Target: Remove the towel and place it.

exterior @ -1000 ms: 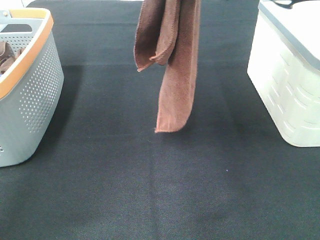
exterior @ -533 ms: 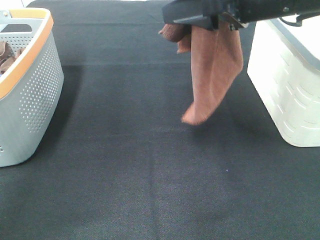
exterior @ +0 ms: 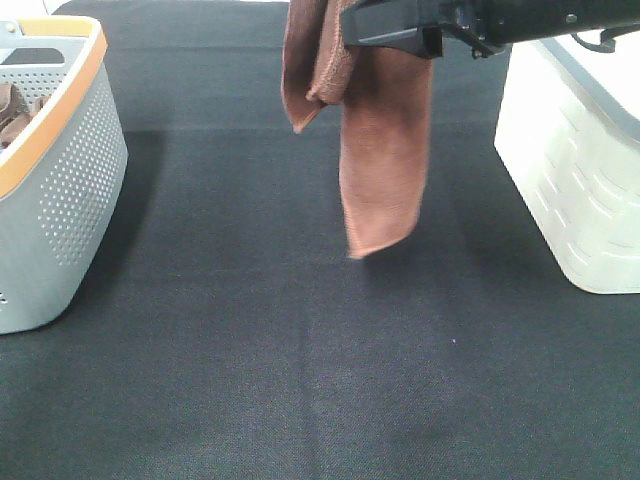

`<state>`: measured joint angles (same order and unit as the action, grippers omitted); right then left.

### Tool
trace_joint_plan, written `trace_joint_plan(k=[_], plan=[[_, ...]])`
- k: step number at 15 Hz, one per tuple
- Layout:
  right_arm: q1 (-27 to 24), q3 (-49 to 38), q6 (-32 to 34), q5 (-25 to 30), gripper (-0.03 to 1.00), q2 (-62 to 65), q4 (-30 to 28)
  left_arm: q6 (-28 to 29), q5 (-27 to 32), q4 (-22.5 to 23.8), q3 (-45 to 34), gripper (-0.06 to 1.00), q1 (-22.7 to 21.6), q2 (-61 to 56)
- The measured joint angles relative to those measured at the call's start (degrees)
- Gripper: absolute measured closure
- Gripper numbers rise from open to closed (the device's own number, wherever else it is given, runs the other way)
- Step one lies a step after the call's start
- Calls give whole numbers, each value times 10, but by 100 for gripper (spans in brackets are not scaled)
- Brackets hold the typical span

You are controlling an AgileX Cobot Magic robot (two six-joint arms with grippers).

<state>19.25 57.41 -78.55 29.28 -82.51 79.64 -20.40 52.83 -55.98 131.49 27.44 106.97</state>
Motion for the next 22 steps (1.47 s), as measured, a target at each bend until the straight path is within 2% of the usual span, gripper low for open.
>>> trace_joint_plan(k=[5,8,11,13,17,21,22], plan=[[0,0,1,6,33,0,11,-12,9,-27,0,94,0,0],[0,0,1,33,31,0,11,-15,9,-2,0,94,0,0],[0,0,1,38,31,0,18,-15,8,1,0,94,0,0],[0,0,1,61,30,0,47,-15,2,3,0,94,0,0],[0,0,1,62,35,0,56,-15,1,3,0,94,0,0],[0,0,3,50,63,0,4,-15,0,3,0,94,0,0],[0,0,14,44,73,0,-5,-15,0,3,0,94,0,0]])
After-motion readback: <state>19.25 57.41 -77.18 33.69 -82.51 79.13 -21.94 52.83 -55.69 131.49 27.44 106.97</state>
